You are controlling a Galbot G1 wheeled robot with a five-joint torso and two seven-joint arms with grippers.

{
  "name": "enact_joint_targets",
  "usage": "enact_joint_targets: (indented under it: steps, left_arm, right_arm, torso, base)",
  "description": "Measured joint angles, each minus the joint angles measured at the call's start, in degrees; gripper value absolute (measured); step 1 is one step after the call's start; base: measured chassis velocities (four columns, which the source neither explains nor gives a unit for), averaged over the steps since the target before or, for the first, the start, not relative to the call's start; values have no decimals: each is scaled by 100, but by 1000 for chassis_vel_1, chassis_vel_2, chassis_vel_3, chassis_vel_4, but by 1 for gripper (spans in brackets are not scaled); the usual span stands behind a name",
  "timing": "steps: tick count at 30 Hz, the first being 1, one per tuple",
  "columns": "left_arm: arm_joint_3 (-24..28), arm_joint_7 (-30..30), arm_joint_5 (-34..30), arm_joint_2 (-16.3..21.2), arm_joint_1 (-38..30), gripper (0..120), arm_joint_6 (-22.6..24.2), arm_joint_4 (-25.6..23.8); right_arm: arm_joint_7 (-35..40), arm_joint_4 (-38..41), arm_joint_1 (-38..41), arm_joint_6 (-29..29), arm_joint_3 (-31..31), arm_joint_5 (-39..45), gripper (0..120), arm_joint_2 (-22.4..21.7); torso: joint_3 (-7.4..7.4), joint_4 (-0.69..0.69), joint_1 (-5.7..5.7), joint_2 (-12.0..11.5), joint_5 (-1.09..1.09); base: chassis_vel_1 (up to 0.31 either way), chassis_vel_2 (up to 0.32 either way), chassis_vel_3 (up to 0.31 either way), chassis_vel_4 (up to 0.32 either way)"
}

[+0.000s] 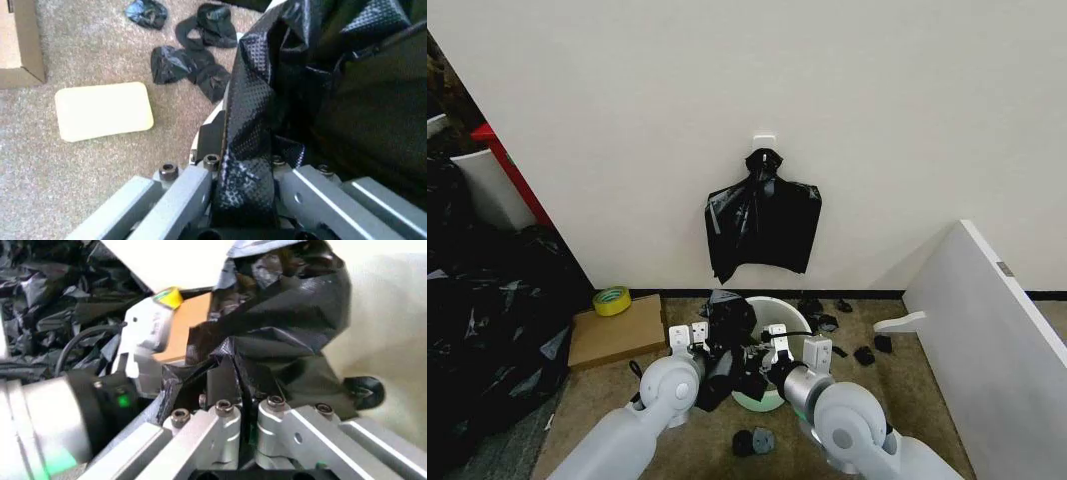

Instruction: Place the garbage bag over the trash bin.

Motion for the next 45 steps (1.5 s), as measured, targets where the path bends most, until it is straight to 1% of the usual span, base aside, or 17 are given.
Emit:
enact_joint_targets:
  steps: [4,10,13,17,19,24,27,32,35,36,38,41,42,43,45]
  left_arm:
    - [-158,189,28,57,133,2,-190,-100]
    - [-326,269,29,84,198,2,-385,-145]
    - [-424,285,29,111,207,2,-500,-151]
    - [-575,324,19,241,292,2,-595,-199]
    - [-651,343,-5,291,382,2,-678,-263]
    - [-715,334,-110,303,519,2,-827,-395]
    - [-740,327,-122,353,589,2,-851,-484]
    - [-751,326,-97,405,680,2,-851,-553]
    - [-751,330,-23,425,745,2,-851,-645]
    - [-751,330,-23,425,745,2,-851,-645]
    - [-749,354,104,441,791,2,-850,-714]
    - [-751,378,185,482,861,2,-843,-837]
    - [-757,382,202,494,889,2,-840,-868]
    - [-757,382,202,494,889,2,-840,-868]
    - [-780,389,249,522,1004,2,-837,-963]
  right_arm:
    - [-4,35,-184,97,163,-100,0,-30]
    - [-2,157,-402,198,302,-194,0,-73]
    - [-12,278,-593,294,476,-305,0,-119]
    - [-13,553,-897,589,733,-810,0,-287]
    - [1,615,-1033,622,934,-891,0,-379]
    - [-80,566,-1348,665,1342,-1102,0,-551]
    - [-232,505,-1684,697,1650,-1422,0,-699]
    - [-271,613,-1889,708,1846,-1577,0,-779]
    - [-592,751,-2105,822,1913,-2000,0,-903]
    - [-592,751,-2105,822,1913,-2000,0,-903]
    - [-973,939,-2380,1039,1975,-2471,8,-1002]
    - [-1215,1221,-2717,1248,2034,-3010,19,-1154]
    - [-1267,1306,-2781,1268,2041,-3134,23,-1213]
    - [-1267,1306,-2781,1268,2041,-3134,23,-1213]
    - [-1420,1459,-2841,1297,2050,-3353,31,-1387]
  torso:
    - [0,0,0,0,0]
    - [-1,0,0,1,1]
    - [-1,0,0,1,0]
    - [-1,-1,0,1,0]
    - [-1,1,0,1,0]
    - [-1,0,0,1,1]
    - [-1,-1,0,1,1]
    - [-1,0,0,1,1]
    - [-1,1,0,1,1]
    - [-1,1,0,1,1]
    - [-1,0,0,1,1]
    - [-1,-2,-1,1,0]
    - [-1,-2,0,1,0]
    - [-1,-2,0,1,0]
    - [-1,0,-1,1,1]
  base:
    - [0,0,0,0]
    - [0,0,0,0]
    - [0,0,0,0]
    - [0,0,0,0]
    - [0,0,0,0]
    - [0,0,0,0]
    - [0,0,0,0]
    - [0,0,0,0]
    - [0,0,0,0]
    - [0,0,0,0]
    - [0,0,0,0]
    - [0,0,0,0]
    - [0,0,0,0]
    - [0,0,0,0]
    - [0,0,0,0]
